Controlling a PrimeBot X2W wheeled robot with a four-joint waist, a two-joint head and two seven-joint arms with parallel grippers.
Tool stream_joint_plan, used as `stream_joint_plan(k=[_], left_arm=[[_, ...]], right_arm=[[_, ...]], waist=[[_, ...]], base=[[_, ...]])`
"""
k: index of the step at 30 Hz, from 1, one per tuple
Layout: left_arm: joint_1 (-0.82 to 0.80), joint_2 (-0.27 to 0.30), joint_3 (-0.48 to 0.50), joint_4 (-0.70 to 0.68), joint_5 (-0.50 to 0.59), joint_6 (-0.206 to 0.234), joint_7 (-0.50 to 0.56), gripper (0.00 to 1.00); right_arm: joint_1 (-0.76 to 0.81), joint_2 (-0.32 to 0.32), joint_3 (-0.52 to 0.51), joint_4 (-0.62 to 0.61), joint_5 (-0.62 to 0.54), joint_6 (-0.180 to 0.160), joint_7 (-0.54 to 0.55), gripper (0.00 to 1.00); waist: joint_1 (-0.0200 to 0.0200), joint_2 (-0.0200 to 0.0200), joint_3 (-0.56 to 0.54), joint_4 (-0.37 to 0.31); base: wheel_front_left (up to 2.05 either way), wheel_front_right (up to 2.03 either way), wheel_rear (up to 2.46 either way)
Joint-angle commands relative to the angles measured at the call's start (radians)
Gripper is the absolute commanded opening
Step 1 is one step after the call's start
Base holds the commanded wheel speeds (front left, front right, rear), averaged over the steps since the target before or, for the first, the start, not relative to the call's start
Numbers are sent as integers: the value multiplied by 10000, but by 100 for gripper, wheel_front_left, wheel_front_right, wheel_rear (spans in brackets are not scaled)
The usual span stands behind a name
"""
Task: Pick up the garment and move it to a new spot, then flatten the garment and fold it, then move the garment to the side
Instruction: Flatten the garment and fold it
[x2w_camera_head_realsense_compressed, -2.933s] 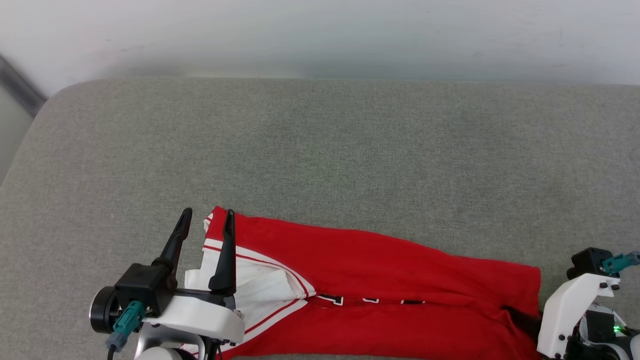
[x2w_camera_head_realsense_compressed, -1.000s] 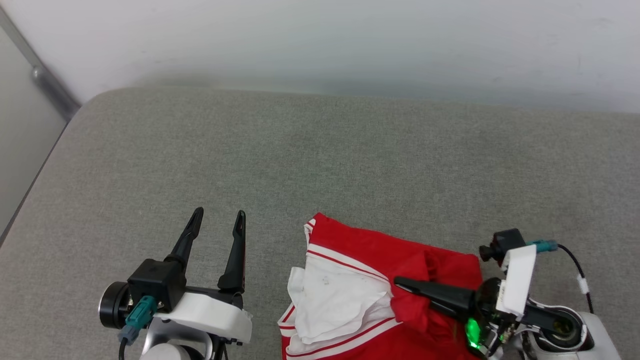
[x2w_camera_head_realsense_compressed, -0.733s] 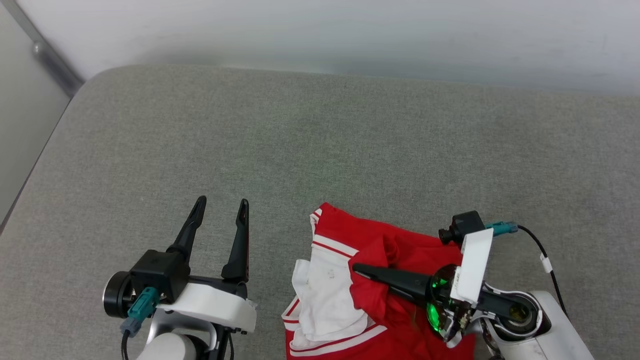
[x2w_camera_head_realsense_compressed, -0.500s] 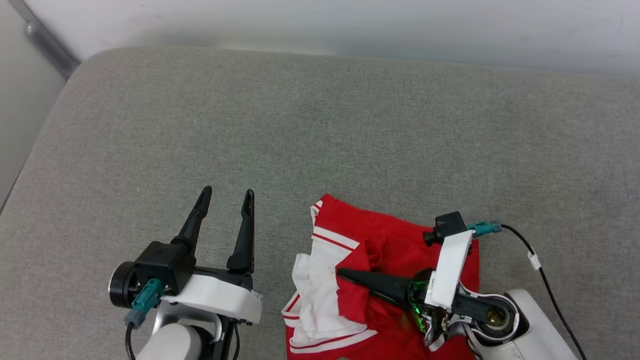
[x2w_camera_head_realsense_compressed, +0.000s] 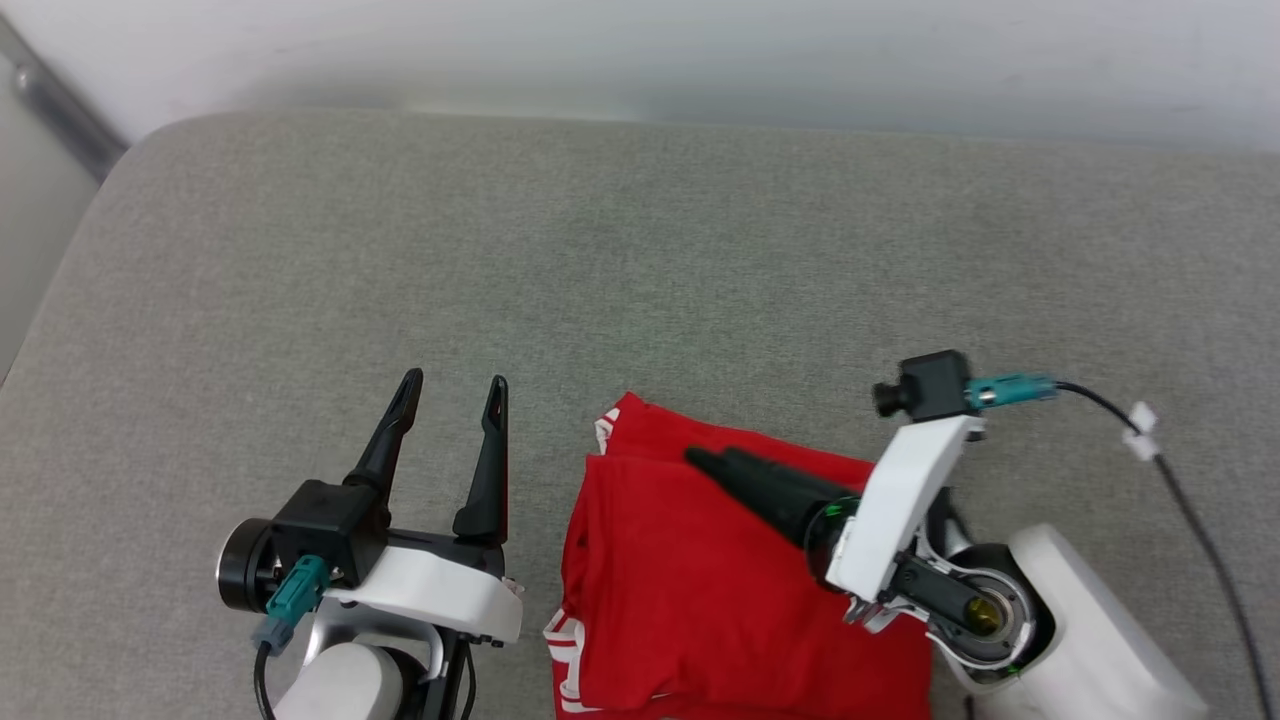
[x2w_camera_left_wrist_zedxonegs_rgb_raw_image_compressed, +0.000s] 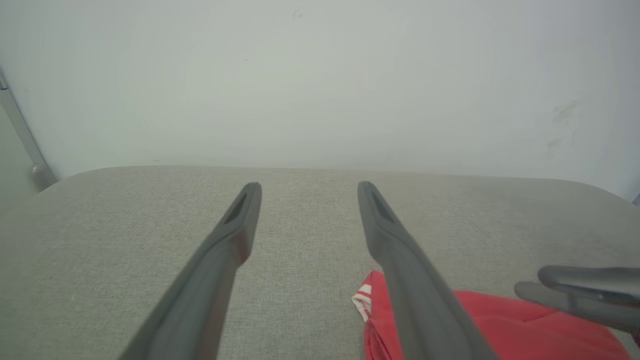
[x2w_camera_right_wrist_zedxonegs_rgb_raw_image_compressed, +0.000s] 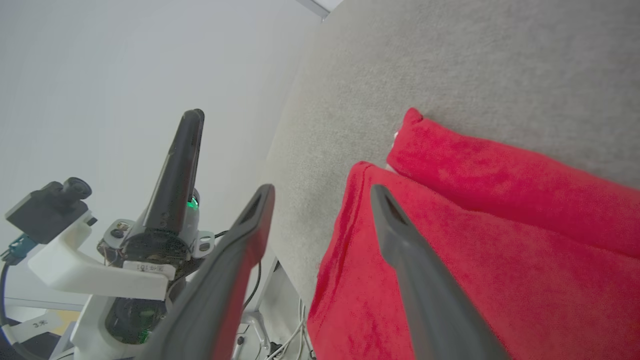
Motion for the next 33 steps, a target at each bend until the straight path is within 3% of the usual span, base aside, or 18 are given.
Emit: stream_joint_plan(k=[1, 8, 16, 22, 33], left_arm=[[26, 17, 12, -26, -10, -17, -31, 100], [285, 181, 105, -73, 74, 207, -25, 100], [552, 274, 255, -173, 124, 340, -53, 100], [960, 282, 534, -147, 152, 393, -81, 100], [2091, 236, 1068, -29, 555, 357, -94, 100]], right_arm=[[-147, -308, 136, -112, -755, 0, -681, 100], [158, -1348, -732, 473, -4035, -2, -3446, 100], [1239, -1649, -3146, 348, -6593, 0, -4678, 100], [2440, -1056, -4734, -1095, -8333, 0, -5040, 100], [4338, -65, -4553, -3249, -9794, 0, -4661, 100]], waist=[[0, 0, -107, -142], [0, 0, -457, -647], [0, 0, -837, -1082], [0, 0, -1238, -1306], [0, 0, -1930, -1336]], base=[[0, 0, 0], [0, 0, 0], [0, 0, 0], [0, 0, 0], [0, 0, 0]])
